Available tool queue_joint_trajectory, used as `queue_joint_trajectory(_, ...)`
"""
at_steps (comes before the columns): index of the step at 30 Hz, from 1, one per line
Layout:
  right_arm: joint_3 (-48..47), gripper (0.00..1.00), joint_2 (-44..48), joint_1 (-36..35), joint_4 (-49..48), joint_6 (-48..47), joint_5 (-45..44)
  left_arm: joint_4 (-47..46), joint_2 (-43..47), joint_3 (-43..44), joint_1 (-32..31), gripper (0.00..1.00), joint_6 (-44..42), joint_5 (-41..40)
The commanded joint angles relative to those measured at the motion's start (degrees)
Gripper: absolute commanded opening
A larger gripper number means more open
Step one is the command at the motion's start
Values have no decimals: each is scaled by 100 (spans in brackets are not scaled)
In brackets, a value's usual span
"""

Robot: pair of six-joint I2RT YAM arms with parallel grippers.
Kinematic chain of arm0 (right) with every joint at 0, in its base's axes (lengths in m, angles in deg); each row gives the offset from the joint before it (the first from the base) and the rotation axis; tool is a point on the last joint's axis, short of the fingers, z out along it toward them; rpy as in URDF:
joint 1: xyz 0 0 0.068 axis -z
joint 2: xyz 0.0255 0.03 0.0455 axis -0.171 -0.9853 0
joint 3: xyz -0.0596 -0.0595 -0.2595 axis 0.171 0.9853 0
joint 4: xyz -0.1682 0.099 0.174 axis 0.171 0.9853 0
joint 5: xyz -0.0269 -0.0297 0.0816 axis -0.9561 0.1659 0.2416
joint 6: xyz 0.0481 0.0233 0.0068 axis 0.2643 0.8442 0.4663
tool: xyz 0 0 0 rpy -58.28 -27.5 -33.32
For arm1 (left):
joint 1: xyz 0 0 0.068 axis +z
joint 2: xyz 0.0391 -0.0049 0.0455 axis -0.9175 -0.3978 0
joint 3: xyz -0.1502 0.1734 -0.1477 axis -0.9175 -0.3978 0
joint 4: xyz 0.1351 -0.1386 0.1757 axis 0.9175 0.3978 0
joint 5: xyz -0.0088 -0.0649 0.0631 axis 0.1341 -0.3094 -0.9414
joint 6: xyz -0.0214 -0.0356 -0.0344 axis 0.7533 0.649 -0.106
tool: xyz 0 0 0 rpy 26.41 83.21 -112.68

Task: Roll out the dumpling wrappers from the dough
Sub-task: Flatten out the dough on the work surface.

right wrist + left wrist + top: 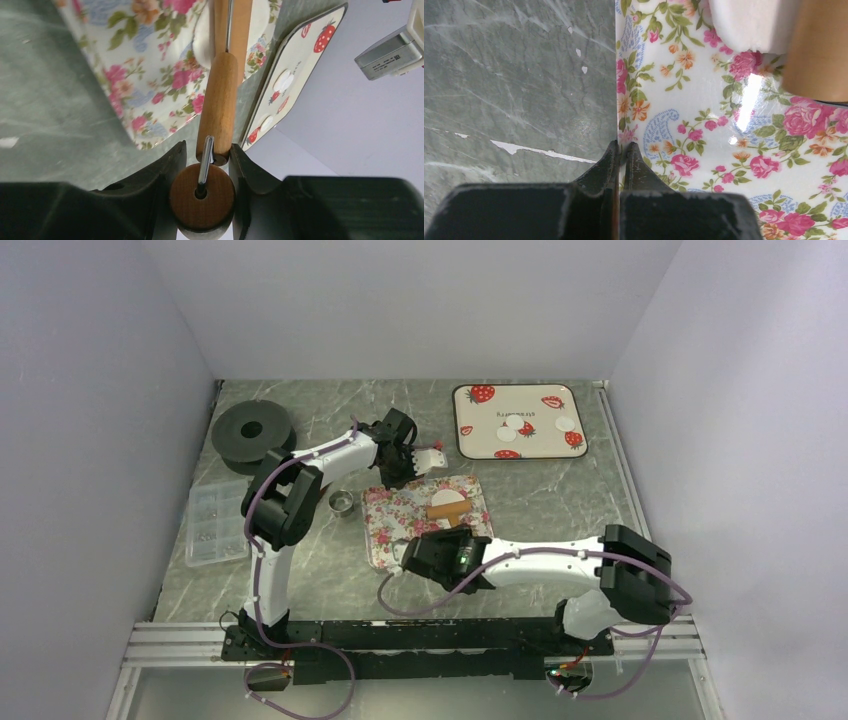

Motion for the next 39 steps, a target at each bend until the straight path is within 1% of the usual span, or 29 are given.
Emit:
queue_joint_trajectory(1,177,0,117,-280,941,558,965,696,-729,-507,-82,0,-84,-219)
queue_joint_trajectory(3,223,0,57,-143,644,260,936,679,-738,-521,-82,0,-94,-218)
queue_joint_trajectory(8,46,0,-297,532,14,-384,956,695,-759,-512,-82,0,-90,-204)
queue_joint_trajectory(11,-36,0,-449,637,46,-467,904,679,-735,-539,-82,0,-95,-212)
queue_joint_trajectory(13,-15,0,-425,555,226,-294,862,711,-743,-504,-82,0,-87,-213)
queue_joint_trajectory(16,117,0,-261,87,683,197,808,704,-722,-507,-82,0,-78,-206)
queue_joint_trajectory(19,178,0,-118,-407,1045,825,1021,684,-733,-520,-82,0,-86,-200)
queue_joint_trajectory(22,243,0,-112,-498,1060,946,991,716,-792,-486,-82,0,-78,-181)
queue_joint_trajectory(24,325,0,-131,-312,808,646,880,637,-780,-529,-82,0,-89,-178)
queue_joint_trajectory(28,5,0,-331,528,269,19,741,692,-823,-482,-88,0,-69,-140)
queue_joint_trajectory(31,-3,0,-399,742,-42,-280,868,646,-777,-534,-100,0,-84,-172)
queue_joint_trajectory(34,158,0,-528,585,195,3,777,661,-787,-512,-108,0,-77,-178)
queue_joint_trajectory(39,400,0,-291,-214,910,954,855,630,-788,-520,-119,0,-64,-195)
